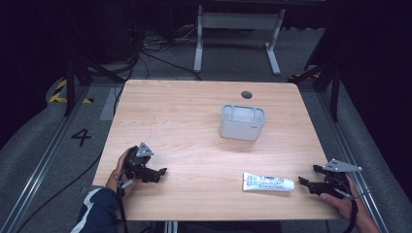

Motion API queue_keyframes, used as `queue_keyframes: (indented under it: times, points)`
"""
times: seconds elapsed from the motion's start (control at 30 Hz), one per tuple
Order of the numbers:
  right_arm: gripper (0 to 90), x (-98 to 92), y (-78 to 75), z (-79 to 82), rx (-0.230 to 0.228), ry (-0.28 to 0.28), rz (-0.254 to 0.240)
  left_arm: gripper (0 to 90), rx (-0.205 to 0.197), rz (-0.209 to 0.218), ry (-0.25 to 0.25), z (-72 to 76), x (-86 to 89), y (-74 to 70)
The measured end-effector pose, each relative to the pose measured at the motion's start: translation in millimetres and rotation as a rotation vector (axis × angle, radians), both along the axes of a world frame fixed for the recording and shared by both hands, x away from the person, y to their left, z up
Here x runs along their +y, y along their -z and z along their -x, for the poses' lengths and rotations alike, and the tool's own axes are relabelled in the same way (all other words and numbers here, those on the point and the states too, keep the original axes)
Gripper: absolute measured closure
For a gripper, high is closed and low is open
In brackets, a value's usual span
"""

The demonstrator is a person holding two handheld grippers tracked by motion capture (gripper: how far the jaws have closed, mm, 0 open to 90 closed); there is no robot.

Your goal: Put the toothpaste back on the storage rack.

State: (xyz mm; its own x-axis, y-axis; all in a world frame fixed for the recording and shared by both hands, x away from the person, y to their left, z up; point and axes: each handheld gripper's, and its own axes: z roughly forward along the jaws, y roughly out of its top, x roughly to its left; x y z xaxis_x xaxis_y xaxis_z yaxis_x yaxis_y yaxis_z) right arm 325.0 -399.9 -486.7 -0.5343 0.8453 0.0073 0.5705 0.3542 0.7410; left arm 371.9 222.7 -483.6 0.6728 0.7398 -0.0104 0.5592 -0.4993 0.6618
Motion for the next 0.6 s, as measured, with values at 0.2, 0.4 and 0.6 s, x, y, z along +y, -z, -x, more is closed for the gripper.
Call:
queue_keyframes:
  times: [0.2, 0.4, 0.6]
  points:
    - [18.0, 0.1, -0.1, -0.1, 0.001, 0.0, 0.002, 0.4, -0.004, -0.002, -0.004, 1.3, 1.5, -0.1]
    - [17.6, -0.6, -1.5, -0.8, 0.014, -0.012, 0.011, 0.4, -0.001, -0.003, 0.008, 1.2, 3.6, -0.1]
    - [15.4, -3.0, -4.5, -2.3, 0.048, -0.03, 0.036, 0.4, -0.004, -0.003, 0.02, 1.3, 6.9, -0.1]
